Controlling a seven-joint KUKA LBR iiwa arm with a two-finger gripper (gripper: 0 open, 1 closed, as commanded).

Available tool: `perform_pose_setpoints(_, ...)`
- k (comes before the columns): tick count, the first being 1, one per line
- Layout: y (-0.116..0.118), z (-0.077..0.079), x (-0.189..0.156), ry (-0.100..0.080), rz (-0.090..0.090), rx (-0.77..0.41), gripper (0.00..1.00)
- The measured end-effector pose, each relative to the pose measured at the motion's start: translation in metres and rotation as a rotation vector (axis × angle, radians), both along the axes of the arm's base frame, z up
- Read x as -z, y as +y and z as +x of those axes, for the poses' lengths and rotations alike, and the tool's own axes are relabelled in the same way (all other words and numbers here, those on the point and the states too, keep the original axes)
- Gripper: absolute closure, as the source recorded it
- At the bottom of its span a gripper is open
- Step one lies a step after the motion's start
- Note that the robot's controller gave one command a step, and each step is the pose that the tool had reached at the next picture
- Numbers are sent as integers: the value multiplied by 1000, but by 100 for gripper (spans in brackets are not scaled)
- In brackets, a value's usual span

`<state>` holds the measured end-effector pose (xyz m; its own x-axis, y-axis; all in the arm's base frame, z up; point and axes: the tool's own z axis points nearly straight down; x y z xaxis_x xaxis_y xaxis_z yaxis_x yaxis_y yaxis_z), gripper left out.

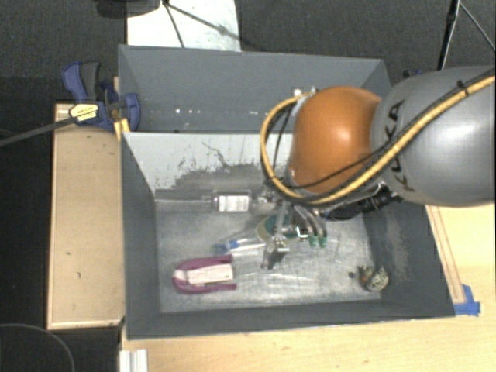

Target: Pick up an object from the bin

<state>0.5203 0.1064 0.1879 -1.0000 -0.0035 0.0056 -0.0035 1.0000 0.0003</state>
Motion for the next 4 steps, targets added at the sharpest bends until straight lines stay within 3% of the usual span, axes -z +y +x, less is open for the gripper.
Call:
perform_pose_setpoints(1, 12, 41, 115, -13, 2, -130, 0)
perform_pose_setpoints(2, -6, 22, 87, -4, -1, 70, 0)
perform_pose_setpoints(3, 29, 25, 79, -10, 2, -36, 0)
perform_pose_setpoints(4, -10, 27, 116, -12, 5, 19, 0)
